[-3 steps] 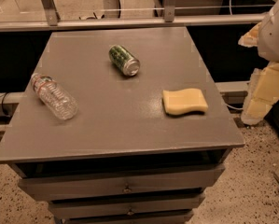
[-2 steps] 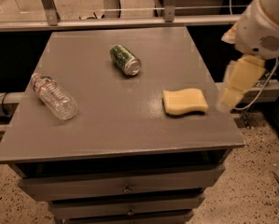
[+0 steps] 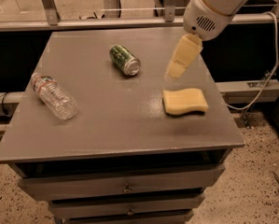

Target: Place green can upright

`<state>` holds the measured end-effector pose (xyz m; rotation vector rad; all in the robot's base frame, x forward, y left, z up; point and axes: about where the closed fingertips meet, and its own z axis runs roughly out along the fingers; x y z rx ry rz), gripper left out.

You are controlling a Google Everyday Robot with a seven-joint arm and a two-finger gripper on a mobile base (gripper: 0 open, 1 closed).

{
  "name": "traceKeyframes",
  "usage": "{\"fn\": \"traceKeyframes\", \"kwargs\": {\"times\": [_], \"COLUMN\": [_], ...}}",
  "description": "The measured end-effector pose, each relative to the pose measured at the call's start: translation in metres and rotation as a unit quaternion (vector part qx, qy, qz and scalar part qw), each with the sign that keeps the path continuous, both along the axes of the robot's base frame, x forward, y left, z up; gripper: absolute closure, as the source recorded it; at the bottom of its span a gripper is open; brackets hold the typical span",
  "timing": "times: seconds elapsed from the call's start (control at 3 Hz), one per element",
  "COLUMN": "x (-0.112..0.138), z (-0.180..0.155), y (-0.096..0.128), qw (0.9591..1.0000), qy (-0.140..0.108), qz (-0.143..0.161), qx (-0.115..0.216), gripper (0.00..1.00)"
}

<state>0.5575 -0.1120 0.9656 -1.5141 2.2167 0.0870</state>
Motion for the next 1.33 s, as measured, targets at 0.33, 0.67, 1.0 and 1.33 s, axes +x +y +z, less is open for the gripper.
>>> {"fn": "traceKeyframes", "kwargs": {"times": [0.33,0.67,1.0,1.33], "x": [0.000,0.019,0.056,0.100], "z": [0.000,0.005,-0.002,-0.025], "y": [0.000,0.033,0.070,0.108], "qw": [1.0000,0.9993,0.9981,0.9961], "qy": [0.000,-0.006,0.001,0.024], "qz": [0.000,0.000,-0.016,-0.055], "qx": [0.000,0.036,0.060,0.065], "gripper": [0.00,0.00,0.00,0.00]}}
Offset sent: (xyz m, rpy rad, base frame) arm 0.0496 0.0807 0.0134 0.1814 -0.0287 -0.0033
